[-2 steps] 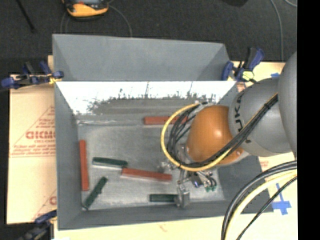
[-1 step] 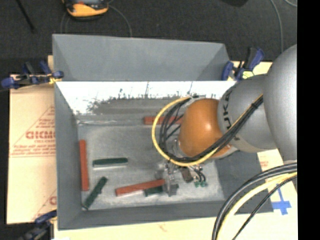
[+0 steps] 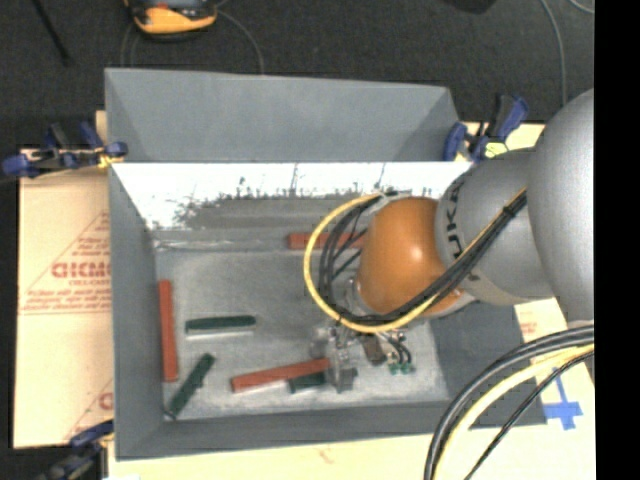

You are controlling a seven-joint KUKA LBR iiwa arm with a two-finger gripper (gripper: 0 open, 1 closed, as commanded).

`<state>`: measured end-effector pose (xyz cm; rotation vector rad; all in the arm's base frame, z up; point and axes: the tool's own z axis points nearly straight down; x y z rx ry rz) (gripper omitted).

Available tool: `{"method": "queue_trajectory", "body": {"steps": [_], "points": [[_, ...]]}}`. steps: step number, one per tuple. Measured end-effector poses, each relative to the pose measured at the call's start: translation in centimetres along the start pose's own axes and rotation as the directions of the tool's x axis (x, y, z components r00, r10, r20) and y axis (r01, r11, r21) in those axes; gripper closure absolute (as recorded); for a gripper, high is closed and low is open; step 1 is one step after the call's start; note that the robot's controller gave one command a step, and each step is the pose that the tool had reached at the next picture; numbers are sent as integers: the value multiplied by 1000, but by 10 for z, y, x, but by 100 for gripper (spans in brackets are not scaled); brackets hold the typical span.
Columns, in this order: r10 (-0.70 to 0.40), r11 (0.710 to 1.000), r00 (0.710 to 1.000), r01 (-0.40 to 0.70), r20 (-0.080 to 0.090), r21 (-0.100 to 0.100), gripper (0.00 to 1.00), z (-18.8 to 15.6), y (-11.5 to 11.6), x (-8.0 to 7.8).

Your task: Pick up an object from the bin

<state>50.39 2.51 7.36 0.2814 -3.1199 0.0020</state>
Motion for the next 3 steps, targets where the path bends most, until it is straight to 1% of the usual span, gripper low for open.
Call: {"method": "queue_trajectory", "body": {"steps": [1,2,3], "points": [[-4,1000,1000,4,5,0,100,-48,1,5],[-53,999,999,53,13,1,0,-109,12,-27],[-53,999,998,53,13,2,0,-109,12,-27]]}}
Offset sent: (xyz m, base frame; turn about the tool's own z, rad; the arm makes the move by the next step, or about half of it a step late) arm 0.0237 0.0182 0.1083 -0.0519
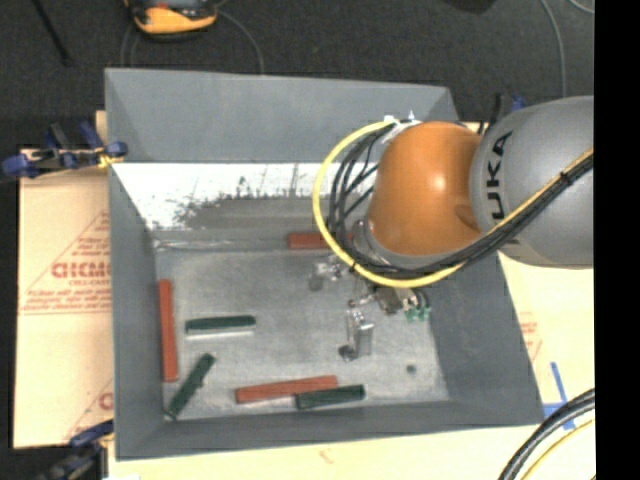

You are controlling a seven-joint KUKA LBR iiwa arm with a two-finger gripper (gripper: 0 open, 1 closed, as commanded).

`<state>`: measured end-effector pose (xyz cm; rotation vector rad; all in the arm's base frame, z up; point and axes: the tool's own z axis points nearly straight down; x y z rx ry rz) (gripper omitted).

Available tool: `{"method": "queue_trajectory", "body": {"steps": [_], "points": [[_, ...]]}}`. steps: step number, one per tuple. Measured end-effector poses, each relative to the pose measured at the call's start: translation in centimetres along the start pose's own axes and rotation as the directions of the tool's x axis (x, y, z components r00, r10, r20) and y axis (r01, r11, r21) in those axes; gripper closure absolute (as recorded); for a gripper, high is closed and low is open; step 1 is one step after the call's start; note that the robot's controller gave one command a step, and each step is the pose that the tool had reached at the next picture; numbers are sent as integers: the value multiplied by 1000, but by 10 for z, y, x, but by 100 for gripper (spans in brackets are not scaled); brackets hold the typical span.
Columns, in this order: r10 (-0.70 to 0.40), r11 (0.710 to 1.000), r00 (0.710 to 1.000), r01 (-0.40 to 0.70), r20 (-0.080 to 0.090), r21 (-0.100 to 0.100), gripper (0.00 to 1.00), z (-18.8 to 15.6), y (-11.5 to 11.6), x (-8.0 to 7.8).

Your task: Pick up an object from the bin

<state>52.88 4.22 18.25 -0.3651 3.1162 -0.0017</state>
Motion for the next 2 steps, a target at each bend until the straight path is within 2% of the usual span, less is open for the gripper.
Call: {"method": "queue_trajectory", "body": {"steps": [1,2], "points": [[-61,998,998,61,6,2,0,35,22,0],[-84,996,996,84,6,1,0,49,30,0]]}}
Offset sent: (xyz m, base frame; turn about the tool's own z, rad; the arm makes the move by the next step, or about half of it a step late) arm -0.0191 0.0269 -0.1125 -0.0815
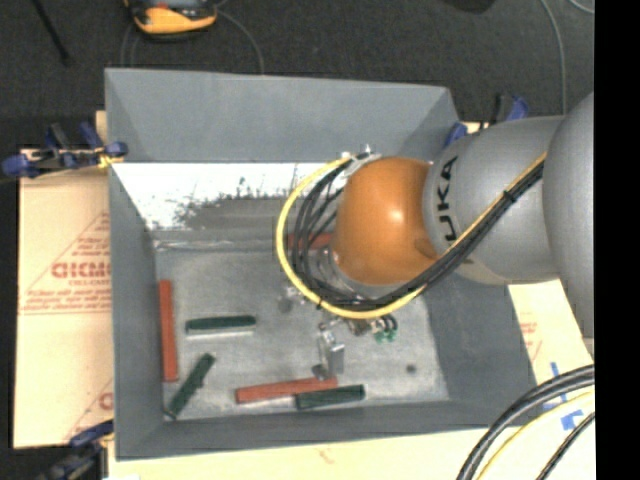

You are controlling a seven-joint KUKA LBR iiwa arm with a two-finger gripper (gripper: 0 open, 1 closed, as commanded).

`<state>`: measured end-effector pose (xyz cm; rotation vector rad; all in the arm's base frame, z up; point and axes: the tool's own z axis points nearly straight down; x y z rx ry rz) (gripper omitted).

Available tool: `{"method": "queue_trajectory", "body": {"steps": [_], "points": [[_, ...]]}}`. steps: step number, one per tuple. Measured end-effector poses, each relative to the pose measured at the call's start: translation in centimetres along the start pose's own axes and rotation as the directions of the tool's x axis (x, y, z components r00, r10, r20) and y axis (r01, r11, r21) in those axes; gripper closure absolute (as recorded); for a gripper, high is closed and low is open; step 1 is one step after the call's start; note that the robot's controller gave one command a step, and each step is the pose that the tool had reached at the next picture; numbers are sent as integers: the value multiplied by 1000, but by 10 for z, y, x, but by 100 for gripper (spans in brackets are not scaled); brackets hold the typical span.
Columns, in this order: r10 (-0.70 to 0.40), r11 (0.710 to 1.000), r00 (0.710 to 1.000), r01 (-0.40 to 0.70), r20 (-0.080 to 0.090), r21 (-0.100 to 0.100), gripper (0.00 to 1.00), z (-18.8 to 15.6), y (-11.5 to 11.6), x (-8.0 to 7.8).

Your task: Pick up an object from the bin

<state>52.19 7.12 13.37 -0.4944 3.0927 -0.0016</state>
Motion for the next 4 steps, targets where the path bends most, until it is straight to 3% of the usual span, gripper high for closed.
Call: {"method": "queue_trajectory", "body": {"steps": [1,2,3,4], "points": [[-37,999,999,37,-15,-4,0,28,13,13],[-65,998,998,65,0,-2,0,9,20,15],[118,993,993,-118,-7,-2,0,44,20,23],[181,983,983,-181,-8,-1,0,49,21,25]]}}
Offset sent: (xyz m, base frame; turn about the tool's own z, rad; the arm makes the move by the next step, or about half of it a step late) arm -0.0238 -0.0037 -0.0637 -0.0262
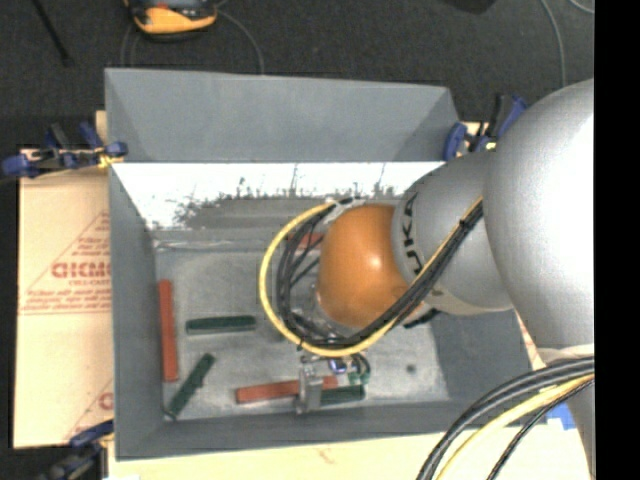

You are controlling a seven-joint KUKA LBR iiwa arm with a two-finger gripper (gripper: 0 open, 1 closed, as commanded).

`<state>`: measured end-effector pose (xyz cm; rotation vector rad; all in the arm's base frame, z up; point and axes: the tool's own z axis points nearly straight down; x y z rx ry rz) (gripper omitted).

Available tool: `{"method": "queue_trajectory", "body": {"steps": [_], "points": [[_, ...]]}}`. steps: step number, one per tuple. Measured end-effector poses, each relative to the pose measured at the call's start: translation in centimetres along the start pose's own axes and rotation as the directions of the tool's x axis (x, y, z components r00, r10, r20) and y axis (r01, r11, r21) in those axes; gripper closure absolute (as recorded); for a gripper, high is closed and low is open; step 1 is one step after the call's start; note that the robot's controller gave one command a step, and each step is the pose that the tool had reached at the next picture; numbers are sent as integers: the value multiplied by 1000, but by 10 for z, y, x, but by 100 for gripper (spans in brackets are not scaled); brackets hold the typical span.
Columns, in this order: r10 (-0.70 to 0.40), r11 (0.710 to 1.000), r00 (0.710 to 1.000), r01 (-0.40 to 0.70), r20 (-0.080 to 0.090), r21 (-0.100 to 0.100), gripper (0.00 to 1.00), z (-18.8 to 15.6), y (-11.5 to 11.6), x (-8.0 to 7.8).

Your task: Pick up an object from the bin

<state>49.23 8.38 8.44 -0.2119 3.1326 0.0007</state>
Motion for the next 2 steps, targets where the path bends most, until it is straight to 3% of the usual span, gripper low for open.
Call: {"method": "queue_trajectory", "body": {"steps": [1,2], "points": [[-338,941,941,338,5,0,100,12,-25,-29],[-338,941,941,338,5,0,100,12,-24,-29]]}}
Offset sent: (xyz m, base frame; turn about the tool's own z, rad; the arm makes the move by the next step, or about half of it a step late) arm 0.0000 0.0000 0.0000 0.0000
